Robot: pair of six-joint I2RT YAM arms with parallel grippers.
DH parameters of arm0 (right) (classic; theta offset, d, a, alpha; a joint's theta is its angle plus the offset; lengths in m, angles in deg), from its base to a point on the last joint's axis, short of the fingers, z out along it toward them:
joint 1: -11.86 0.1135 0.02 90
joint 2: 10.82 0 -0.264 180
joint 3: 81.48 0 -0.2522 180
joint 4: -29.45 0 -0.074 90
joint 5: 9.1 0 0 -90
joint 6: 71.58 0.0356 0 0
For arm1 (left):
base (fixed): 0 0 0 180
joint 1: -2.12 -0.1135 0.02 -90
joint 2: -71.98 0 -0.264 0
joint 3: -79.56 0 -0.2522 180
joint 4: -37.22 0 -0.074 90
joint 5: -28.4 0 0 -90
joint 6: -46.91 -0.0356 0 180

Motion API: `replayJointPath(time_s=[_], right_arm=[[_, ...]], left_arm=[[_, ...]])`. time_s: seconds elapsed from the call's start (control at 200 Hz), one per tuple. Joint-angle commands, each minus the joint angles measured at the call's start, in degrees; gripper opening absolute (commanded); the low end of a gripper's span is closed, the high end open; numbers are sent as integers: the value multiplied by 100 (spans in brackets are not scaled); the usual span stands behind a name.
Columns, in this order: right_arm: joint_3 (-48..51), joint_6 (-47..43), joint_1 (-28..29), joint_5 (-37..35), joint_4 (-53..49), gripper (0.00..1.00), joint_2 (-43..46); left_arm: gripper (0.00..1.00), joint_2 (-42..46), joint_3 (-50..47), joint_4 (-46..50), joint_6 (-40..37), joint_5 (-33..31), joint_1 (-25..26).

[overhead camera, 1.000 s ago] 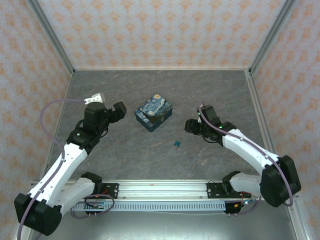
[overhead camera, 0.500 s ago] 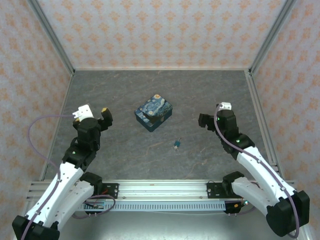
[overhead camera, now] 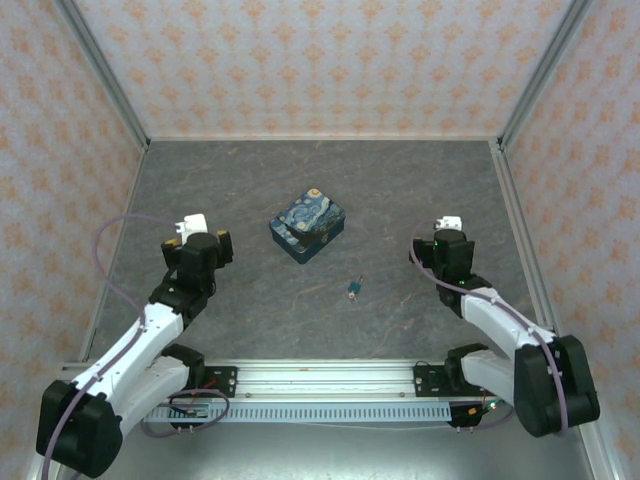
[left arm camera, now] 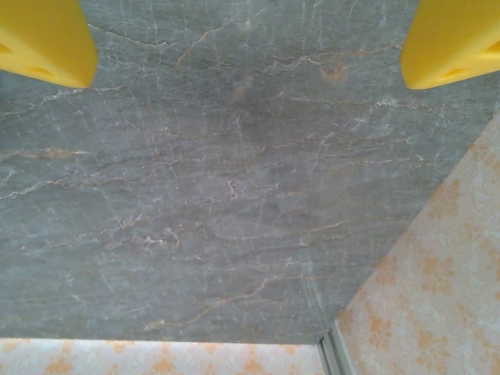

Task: Unlock a padlock with a key

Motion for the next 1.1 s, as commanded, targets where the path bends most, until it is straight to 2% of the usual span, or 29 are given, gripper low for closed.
replayJointPath(time_s=[0.0,0.245,0.42,0.576,0.706,0.776,0.821,0.876,1.091], right_arm=[[140,-176,-141,190,1133,99,-294],[217,-464,-356,547,2443,99,-950],[144,-269,-687,936,3244,99,-1549],[90,-60,-948,1187,3373,99,-1843],[121,48,-1026,1171,4049,99,-2445],[-112,200,-1188,1329,3398,99,-2331],[-67,302,-1270,1395,3664,99,-2431],[-119,290,-1287,1403,3426,99,-2360],[-100,289,-1287,1400,3513,99,-2385]], left_arm=[[100,-154,-116,-522,-242,-150,-57],[100,-637,-421,-1360,-447,83,-168],[100,-1130,-635,-2300,-767,339,-222],[100,-1530,-714,-3038,-1012,674,-335],[100,-1840,-708,-3579,-1112,991,-472],[100,-2008,-684,-3833,-1139,1146,-553],[100,-2116,-673,-3982,-1156,1278,-612],[100,-2245,-655,-4173,-1173,1411,-686],[100,-3080,-620,-4989,-1198,2055,-1091]])
